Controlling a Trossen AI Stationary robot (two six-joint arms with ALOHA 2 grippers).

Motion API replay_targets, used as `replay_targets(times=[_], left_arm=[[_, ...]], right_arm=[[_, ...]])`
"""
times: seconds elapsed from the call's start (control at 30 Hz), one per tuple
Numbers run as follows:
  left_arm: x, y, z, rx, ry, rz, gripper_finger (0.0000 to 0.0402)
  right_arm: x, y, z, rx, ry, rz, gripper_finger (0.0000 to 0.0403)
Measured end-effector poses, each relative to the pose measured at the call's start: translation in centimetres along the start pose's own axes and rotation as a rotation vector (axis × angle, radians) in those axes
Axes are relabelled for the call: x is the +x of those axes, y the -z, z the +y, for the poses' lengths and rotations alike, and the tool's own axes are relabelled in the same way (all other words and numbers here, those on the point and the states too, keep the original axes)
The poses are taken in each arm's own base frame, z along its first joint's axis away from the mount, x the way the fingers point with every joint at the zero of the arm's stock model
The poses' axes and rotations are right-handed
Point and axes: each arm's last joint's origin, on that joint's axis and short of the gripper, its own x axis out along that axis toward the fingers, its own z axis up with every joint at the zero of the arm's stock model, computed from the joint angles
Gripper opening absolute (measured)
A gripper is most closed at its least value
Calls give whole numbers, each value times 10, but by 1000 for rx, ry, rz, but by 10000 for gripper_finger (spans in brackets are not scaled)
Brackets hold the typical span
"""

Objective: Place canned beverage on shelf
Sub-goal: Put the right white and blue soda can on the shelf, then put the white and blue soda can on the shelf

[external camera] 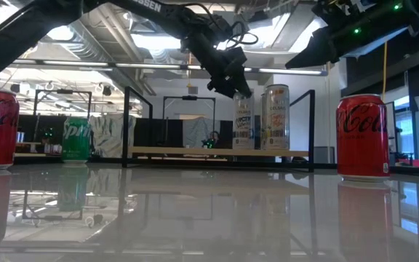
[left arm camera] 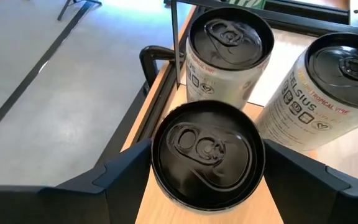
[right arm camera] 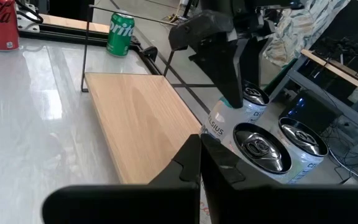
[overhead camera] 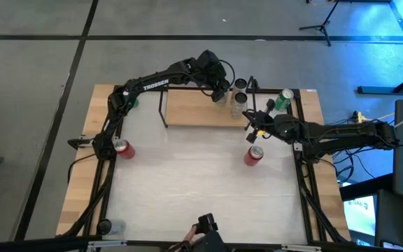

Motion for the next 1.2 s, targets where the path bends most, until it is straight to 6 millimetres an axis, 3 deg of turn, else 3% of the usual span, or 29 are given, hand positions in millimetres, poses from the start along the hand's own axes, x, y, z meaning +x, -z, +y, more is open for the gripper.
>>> replay_targets(times=[0.43,0.6,0.87,1.2], left_arm=[[-18,-21,-2,12,0,-55,285],[-34,-33,-9,103,3,-69,285],[-75,-46,-37,161,10,-61,285],[-126,-25,-100,136,41,214,285]], right_arm=[[0,0,0,-2,0,3,5],[0,0,0,7,0,-4,5],[0,-1,0,10,13,-5,5],[-1,-5,-1,-19,17,-43,5]])
